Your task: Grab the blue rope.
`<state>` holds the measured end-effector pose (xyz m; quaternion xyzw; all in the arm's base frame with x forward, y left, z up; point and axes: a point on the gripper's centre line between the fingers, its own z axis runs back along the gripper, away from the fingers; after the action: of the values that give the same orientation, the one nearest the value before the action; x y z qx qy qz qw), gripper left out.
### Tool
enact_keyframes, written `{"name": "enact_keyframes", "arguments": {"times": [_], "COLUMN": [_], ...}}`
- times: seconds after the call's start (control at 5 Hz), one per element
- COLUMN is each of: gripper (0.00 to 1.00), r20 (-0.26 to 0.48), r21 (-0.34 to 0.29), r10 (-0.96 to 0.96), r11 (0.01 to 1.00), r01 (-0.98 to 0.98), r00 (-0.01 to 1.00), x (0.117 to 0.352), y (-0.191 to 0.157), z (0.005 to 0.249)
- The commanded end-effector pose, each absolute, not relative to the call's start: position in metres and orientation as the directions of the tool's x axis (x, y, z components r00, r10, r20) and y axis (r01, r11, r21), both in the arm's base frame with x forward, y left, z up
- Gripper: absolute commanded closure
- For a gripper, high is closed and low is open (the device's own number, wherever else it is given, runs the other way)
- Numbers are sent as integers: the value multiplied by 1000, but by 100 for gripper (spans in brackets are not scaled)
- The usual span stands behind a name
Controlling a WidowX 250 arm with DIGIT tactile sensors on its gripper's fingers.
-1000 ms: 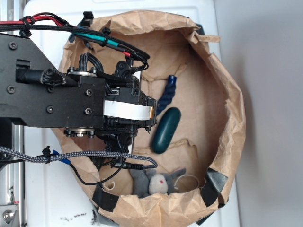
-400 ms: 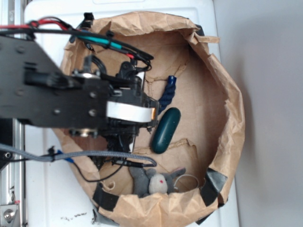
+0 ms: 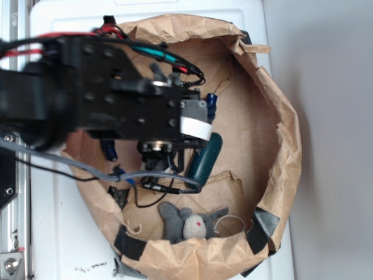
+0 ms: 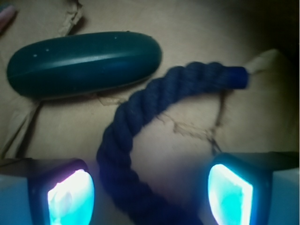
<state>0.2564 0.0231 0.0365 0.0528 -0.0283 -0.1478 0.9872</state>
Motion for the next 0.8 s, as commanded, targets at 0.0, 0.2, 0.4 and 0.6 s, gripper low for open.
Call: {"name": "enact_keyframes", "arguments": {"times": [0.0, 0.2, 0.4, 0.6], "gripper": [100, 100, 100, 100], "r20": [-40, 8, 32, 32], "r21": [63, 50, 33, 2], "r10": [-357, -328, -305, -276], "r11": [931, 944, 952, 961], "r01": [359, 327, 304, 276], "r00": [933, 945, 952, 961], "x": [269, 265, 265, 269], "y": [25, 26, 27, 30], "z": [22, 24, 29, 51]}}
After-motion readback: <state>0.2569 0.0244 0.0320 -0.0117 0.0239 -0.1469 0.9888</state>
